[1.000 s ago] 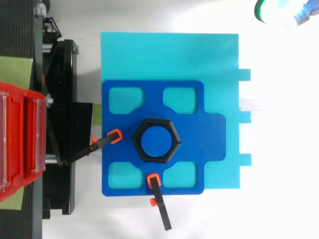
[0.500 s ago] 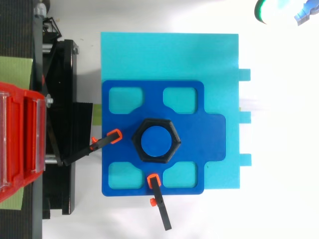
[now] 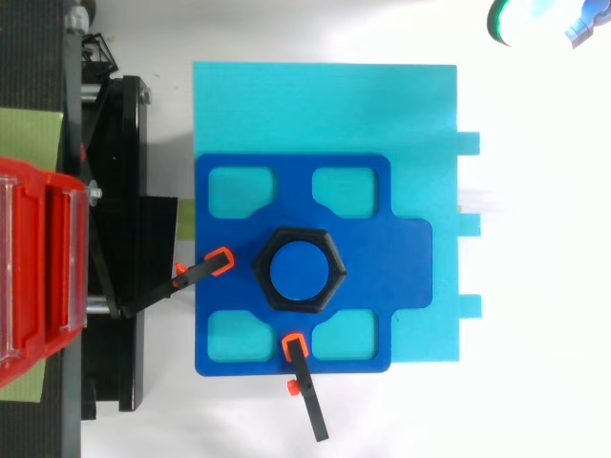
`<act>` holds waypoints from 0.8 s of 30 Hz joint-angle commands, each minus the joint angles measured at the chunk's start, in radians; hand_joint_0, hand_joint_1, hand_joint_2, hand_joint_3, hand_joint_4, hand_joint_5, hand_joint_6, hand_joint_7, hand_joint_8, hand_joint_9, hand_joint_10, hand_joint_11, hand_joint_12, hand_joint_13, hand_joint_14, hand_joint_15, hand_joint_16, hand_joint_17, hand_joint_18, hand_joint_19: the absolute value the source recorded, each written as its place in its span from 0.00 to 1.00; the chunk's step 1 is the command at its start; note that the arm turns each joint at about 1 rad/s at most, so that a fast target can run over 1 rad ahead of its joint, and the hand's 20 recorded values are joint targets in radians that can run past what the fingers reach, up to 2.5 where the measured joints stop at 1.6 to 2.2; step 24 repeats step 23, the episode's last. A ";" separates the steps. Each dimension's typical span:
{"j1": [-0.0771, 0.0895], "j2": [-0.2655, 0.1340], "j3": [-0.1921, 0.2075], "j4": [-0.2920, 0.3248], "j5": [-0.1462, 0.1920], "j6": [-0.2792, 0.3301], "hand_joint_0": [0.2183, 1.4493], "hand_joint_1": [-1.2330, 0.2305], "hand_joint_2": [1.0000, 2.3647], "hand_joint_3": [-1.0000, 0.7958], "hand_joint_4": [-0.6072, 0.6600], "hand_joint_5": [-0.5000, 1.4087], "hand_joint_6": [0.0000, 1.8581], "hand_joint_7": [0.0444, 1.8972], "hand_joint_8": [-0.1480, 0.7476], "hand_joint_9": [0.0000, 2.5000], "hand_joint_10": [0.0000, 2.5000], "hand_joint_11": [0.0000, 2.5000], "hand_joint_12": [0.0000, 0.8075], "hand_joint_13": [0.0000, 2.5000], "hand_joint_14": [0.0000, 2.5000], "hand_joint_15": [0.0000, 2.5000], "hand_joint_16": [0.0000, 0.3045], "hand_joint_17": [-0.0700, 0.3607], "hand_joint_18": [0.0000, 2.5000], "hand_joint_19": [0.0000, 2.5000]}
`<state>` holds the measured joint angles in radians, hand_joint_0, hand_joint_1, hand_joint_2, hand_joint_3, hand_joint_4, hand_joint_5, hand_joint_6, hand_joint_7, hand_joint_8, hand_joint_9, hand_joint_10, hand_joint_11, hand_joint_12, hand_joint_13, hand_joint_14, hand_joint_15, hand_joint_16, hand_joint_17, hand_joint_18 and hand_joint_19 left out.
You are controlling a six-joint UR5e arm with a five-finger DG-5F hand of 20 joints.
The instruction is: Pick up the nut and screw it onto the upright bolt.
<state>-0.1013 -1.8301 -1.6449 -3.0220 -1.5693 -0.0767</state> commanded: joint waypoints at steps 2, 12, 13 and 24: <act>0.000 0.000 0.000 0.000 0.000 0.000 0.21 0.55 0.00 0.28 0.55 0.12 0.27 0.34 0.44 0.18 0.00 0.09 0.43 0.03 0.00 0.00 0.16 0.41 0.00 0.00; 0.000 0.000 -0.001 0.000 0.000 0.000 0.21 0.55 0.00 0.28 0.56 0.13 0.27 0.34 0.45 0.18 0.00 0.08 0.43 0.03 0.00 0.00 0.16 0.41 0.00 0.00; 0.000 0.000 0.000 0.000 0.000 0.000 0.21 0.55 0.00 0.28 0.56 0.13 0.27 0.34 0.45 0.18 0.00 0.07 0.43 0.03 0.00 0.00 0.16 0.41 0.00 0.00; 0.000 0.000 0.000 0.000 0.000 0.000 0.21 0.55 0.00 0.28 0.56 0.13 0.27 0.34 0.45 0.20 0.00 0.08 0.42 0.04 0.00 0.00 0.15 0.41 0.00 0.00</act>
